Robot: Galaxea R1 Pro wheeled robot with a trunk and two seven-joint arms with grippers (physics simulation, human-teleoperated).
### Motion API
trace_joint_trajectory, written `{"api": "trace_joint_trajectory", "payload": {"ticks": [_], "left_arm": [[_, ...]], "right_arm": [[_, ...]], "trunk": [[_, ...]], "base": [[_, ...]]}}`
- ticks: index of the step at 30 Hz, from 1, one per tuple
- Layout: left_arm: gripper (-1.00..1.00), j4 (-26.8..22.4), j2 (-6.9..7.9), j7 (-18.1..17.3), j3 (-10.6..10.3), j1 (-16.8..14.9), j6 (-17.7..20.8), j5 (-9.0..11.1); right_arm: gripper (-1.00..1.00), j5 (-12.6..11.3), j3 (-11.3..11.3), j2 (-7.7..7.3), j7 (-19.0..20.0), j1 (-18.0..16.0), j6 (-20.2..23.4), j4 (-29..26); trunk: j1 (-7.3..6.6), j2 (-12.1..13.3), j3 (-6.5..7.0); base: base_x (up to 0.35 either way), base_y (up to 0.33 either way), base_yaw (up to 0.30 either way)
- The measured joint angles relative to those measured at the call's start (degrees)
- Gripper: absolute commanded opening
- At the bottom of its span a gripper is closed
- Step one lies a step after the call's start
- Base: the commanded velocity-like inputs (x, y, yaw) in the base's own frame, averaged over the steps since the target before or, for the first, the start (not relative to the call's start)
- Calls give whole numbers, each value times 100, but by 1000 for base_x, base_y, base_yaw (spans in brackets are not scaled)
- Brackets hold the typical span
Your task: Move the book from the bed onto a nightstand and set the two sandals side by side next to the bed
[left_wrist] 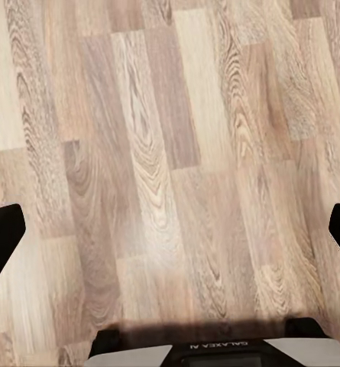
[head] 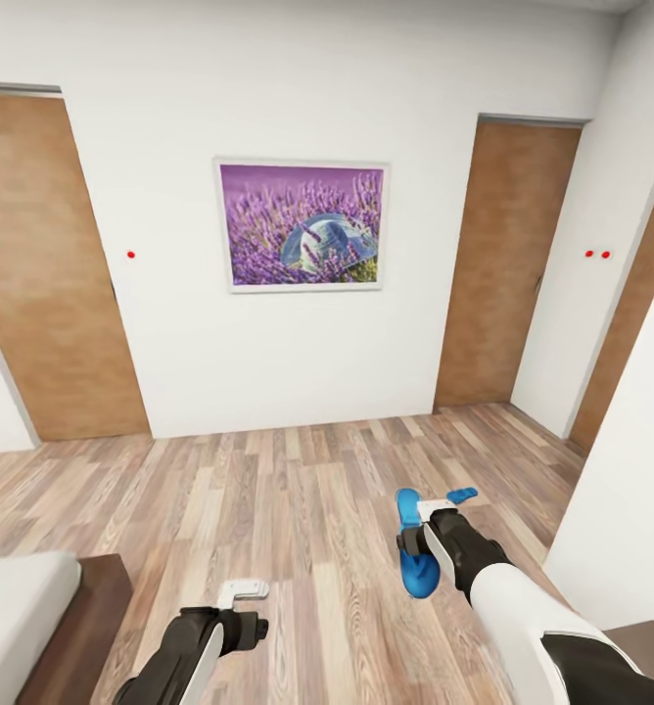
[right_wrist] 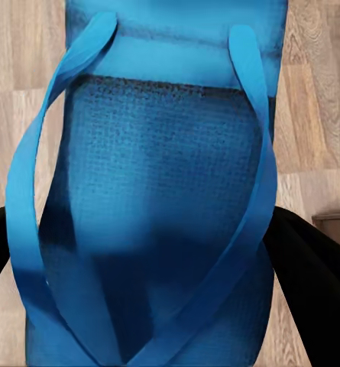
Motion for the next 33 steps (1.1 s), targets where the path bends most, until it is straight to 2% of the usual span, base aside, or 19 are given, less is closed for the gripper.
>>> {"api": "trace_joint_trajectory", "payload": {"ticks": [8,33], "left_arm": [[100,16,0,0,1,1,-6,5],[100,15,0,0,1,1,-8,6]], "right_arm": [[-100,0,-1,3,-4,-1,-1,3],[-100,1,0,9,0,-1,-2,3]], "trunk": [[0,0,0],[0,0,0]], "base": [[338,0,-128],[338,15,-5]]}}
